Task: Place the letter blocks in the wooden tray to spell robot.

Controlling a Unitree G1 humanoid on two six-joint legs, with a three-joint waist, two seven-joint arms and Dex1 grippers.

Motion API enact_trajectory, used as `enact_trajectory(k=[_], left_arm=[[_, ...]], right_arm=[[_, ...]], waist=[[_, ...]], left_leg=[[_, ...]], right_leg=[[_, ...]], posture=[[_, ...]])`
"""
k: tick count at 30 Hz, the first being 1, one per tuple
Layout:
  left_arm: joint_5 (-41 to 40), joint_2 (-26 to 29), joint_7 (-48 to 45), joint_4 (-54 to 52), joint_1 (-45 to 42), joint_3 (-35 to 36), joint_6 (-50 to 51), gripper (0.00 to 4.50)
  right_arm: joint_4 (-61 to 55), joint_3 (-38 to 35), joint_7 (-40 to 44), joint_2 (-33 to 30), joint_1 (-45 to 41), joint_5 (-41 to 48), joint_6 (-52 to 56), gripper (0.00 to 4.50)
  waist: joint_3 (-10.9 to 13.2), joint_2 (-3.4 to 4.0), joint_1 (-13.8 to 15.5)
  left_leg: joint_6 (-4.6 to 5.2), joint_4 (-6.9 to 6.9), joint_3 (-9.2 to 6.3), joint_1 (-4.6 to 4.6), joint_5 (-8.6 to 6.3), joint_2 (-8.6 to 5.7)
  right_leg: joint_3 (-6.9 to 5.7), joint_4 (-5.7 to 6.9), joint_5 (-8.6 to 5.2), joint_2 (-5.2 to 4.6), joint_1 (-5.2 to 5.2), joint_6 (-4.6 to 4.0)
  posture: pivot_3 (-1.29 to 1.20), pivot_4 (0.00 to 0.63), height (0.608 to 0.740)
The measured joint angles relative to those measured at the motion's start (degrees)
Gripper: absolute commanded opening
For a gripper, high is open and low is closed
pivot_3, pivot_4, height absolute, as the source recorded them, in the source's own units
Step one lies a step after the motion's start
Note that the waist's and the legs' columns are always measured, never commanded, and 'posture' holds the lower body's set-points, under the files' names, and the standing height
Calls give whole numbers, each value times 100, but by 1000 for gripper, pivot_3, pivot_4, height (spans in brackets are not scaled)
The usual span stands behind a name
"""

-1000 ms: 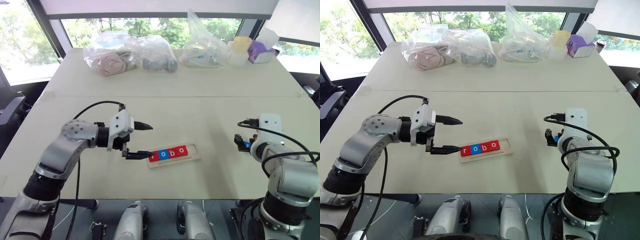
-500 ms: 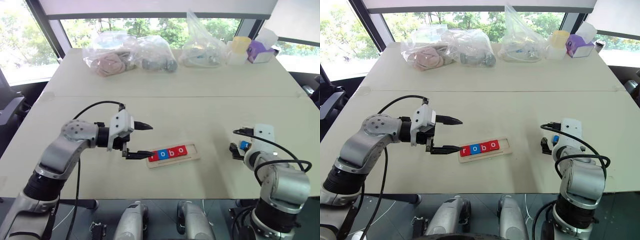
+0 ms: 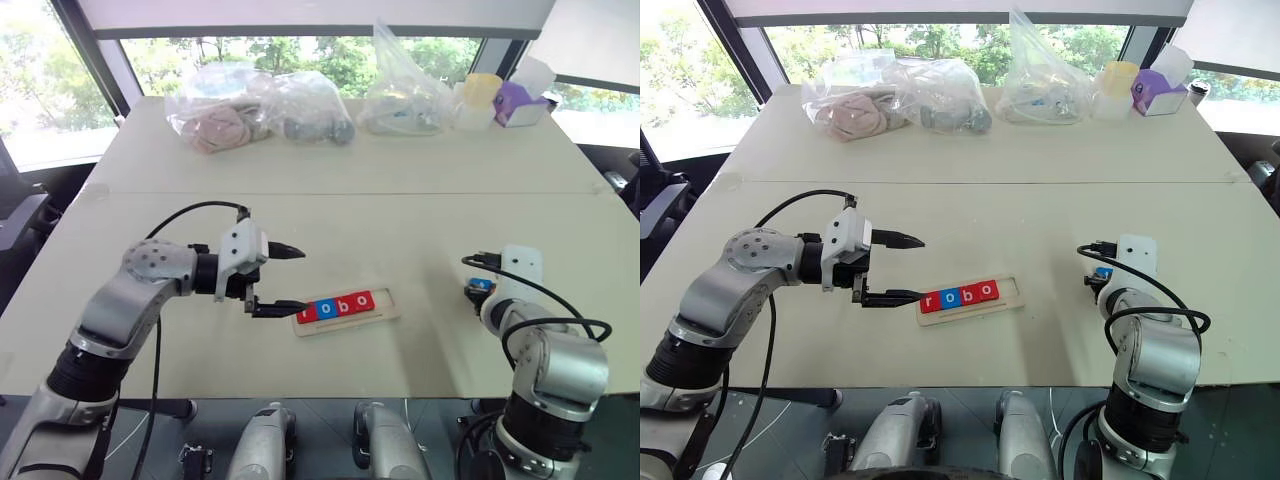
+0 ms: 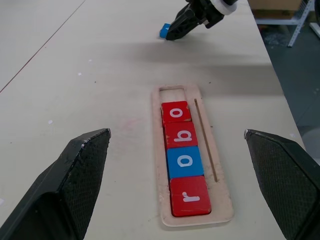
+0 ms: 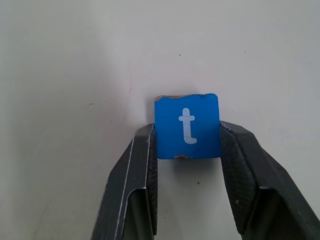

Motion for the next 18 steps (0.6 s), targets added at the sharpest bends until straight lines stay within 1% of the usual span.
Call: enact_trajectory(k=[4, 8, 18], left_arm=[[4, 1, 9, -2, 0, 0, 0, 4500], [6, 1, 17, -3, -1, 0, -1, 4500], [8, 0, 34, -3, 11, 0, -2, 4500]], right_arm=[[-449, 325, 437, -273, 194, 437, 408, 1142], [-958, 680, 752, -308, 440, 883, 575, 1142], [-1123, 829, 542, -310, 475, 1071, 576, 1142]], waist=[[0, 0, -8], [1, 1, -56], [1, 1, -88]], left_leg=[[0, -7, 0, -1, 0, 5], [0, -7, 0, -2, 0, 10], [-2, -11, 2, -6, -2, 10]], right_leg=[[0, 0, -1, 2, -6, -1], [-1, -1, -1, 5, -7, -1], [-1, -6, -1, 3, -12, -2]], posture=[[0, 150, 740], [0, 150, 740], [0, 150, 740]])
